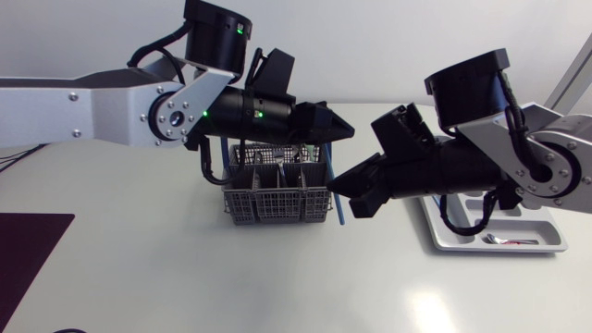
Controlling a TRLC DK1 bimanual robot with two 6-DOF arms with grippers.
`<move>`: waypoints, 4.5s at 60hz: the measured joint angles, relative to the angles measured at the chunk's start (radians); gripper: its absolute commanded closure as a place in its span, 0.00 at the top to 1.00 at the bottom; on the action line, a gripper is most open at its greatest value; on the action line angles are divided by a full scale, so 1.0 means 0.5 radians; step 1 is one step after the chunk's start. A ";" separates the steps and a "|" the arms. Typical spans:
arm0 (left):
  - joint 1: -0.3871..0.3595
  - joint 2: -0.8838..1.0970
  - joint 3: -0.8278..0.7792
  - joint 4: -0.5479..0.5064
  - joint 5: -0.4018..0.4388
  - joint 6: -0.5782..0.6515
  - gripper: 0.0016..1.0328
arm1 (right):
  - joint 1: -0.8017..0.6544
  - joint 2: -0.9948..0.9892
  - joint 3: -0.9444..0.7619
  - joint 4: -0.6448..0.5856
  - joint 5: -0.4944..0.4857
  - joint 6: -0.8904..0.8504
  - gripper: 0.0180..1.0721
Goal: Unload the cutlery basket into the drawer organizer.
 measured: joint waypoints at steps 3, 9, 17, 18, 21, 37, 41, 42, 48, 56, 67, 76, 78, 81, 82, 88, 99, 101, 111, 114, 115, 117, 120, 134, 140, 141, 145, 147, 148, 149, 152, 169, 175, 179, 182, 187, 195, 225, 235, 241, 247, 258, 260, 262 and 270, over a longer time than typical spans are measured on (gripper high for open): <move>0.013 0.000 0.026 -0.002 0.006 -0.001 0.59 | -0.008 0.000 -0.002 -0.033 -0.001 -0.017 0.07; 0.083 -0.016 0.121 -0.047 0.014 -0.005 0.61 | -0.057 0.000 -0.016 -0.087 -0.010 -0.060 0.07; 0.240 -0.074 0.272 -0.093 0.014 -0.005 0.61 | -0.208 -0.017 -0.064 -0.166 -0.015 -0.143 0.07; 0.258 -0.083 0.286 -0.098 0.013 -0.005 0.61 | -0.240 -0.024 -0.073 -0.183 -0.015 -0.156 0.07; 0.316 -0.110 0.319 -0.109 0.013 -0.003 0.61 | -0.340 -0.048 -0.095 -0.219 -0.015 -0.201 0.07; 0.406 -0.164 0.319 -0.519 -0.234 0.490 0.61 | -1.138 -0.010 -0.120 -0.250 0.042 -0.529 0.07; 0.406 -0.157 0.291 -0.592 -0.304 0.619 0.61 | -1.270 0.076 -0.120 -0.217 0.085 -0.575 0.07; 0.406 -0.153 0.285 -0.605 -0.311 0.646 0.61 | -1.295 0.096 -0.120 -0.209 0.092 -0.578 0.07; 0.406 -0.127 0.228 -0.671 -0.359 0.796 0.61 | -1.422 0.248 -0.119 -0.145 0.160 -0.613 0.08; 0.404 -0.121 0.123 -0.700 -0.456 0.951 0.61 | -1.495 0.443 -0.095 -0.092 0.240 -0.615 0.09; 0.382 -0.121 -0.093 -0.669 -0.562 1.098 0.61 | -1.534 0.660 -0.043 0.021 0.314 -0.603 0.10; 0.378 -0.128 -0.278 -0.518 -0.567 1.116 0.61 | -1.547 0.799 -0.021 0.090 0.340 -0.567 0.10; 0.378 -0.132 -0.314 -0.498 -0.568 1.120 0.61 | -1.547 0.824 -0.021 0.096 0.340 -0.564 0.11; 0.378 -0.140 -0.346 -0.481 -0.573 1.121 0.61 | -1.547 0.858 -0.021 0.105 0.348 -0.559 0.12; 0.378 -0.143 -0.352 -0.472 -0.574 1.121 0.61 | -1.547 0.869 -0.021 0.114 0.352 -0.559 0.12; 0.378 -0.172 -0.375 -0.418 -0.574 1.121 0.61 | -1.547 0.910 -0.009 0.148 0.378 -0.557 0.16; 0.378 -0.230 -0.426 -0.387 -0.592 1.126 0.61 | -1.547 0.913 0.000 0.201 0.432 -0.552 0.45; 0.378 -0.247 -0.442 -0.388 -0.597 1.127 0.61 | -1.547 0.904 -0.002 0.200 0.443 -0.552 0.49; 0.397 -0.371 -0.525 -0.388 -0.612 1.158 0.61 | -1.543 0.753 -0.014 0.201 0.453 -0.552 0.68; 0.413 -0.420 -0.556 -0.388 -0.612 1.163 0.61 | -1.530 0.665 -0.031 0.201 0.443 -0.552 0.69; 0.420 -0.443 -0.572 -0.389 -0.613 1.166 0.61 | -1.518 0.613 -0.040 0.201 0.434 -0.552 0.69; 0.428 -0.481 -0.602 -0.391 -0.613 1.176 0.61 | -1.494 0.552 -0.051 0.201 0.414 -0.552 0.69; 0.440 -0.540 -0.652 -0.410 -0.616 1.203 0.60 | -1.424 0.433 -0.072 0.198 0.360 -0.551 0.69; 0.447 -0.798 -0.948 -0.418 -0.668 1.339 0.57 | -0.922 0.148 -0.082 0.185 0.322 -0.458 0.69; 0.448 -0.847 -1.042 -0.419 -0.673 1.398 0.55 | -0.753 0.179 -0.072 0.198 0.317 -0.367 0.69; 0.450 -0.854 -1.055 -0.418 -0.673 1.410 0.54 | -0.734 0.193 -0.064 0.201 0.317 -0.353 0.69; 0.459 -0.878 -1.109 -0.416 -0.683 1.443 0.47 | -0.662 0.282 -0.009 0.208 0.317 -0.295 0.67; 0.459 -0.882 -1.132 -0.407 -0.702 1.464 0.45 | -0.629 0.340 0.037 0.208 0.317 -0.261 0.59; 0.459 -0.883 -1.147 -0.394 -0.703 1.474 0.44 | -0.623 0.352 0.046 0.208 0.317 -0.254 0.55; 0.459 -0.883 -1.159 -0.382 -0.710 1.475 0.42 | -0.604 0.389 0.079 0.208 0.317 -0.239 0.53; 0.459 -0.883 -1.199 -0.343 -0.720 1.489 0.39 | -0.568 0.464 0.150 0.208 0.317 -0.204 0.45; 0.460 -0.732 -1.292 -0.070 -0.777 1.547 0.22 | -0.495 0.918 0.668 0.205 0.195 -0.072 0.16; 0.460 -0.658 -1.303 0.030 -0.816 1.564 0.16 | -0.495 1.061 0.841 0.177 0.103 -0.022 0.14; 0.460 -0.580 -1.304 0.111 -0.823 1.576 0.14 | -0.494 1.156 0.959 0.137 0.043 0.005 0.14; 0.460 -0.515 -1.305 0.181 -0.829 1.577 0.14 | -0.491 1.219 1.032 0.123 0.009 0.021 0.14; 0.460 -0.389 -1.308 0.321 -0.840 1.577 0.09 | -0.477 1.317 1.141 0.069 -0.047 0.040 0.14; 0.460 -0.259 -1.307 0.475 -0.867 1.577 0.08 | -0.464 1.369 1.181 0.024 -0.184 0.049 0.14; 0.646 -0.050 -1.264 0.703 -0.933 1.577 0.07 | -0.337 0.923 0.632 -0.080 -0.359 -0.118 0.14; 0.668 -0.004 -1.210 0.705 -0.939 1.577 0.07 | -0.151 0.761 0.467 -0.082 -0.359 -0.117 0.14; 0.668 0.041 -1.154 0.705 -0.921 1.577 0.07 | -0.031 0.681 0.386 -0.087 -0.284 -0.116 0.14; 0.668 0.064 -1.125 0.704 -0.917 1.577 0.08 | 0.001 0.628 0.340 -0.088 -0.140 -0.108 0.17; 0.668 0.060 -1.122 0.657 -0.914 1.577 0.27 | -0.024 0.501 0.288 -0.088 0.082 -0.094 0.49; 0.668 0.049 -1.122 0.615 -0.903 1.576 0.30 | -0.024 0.479 0.288 -0.087 0.128 -0.093 0.50; 0.668 0.031 -1.122 0.575 -0.900 1.576 0.32 | -0.024 0.460 0.288 -0.085 0.169 -0.093 0.50; 0.668 -0.166 -1.122 0.397 -0.839 1.576 0.36 | -0.024 0.443 0.314 -0.079 0.238 -0.093 0.53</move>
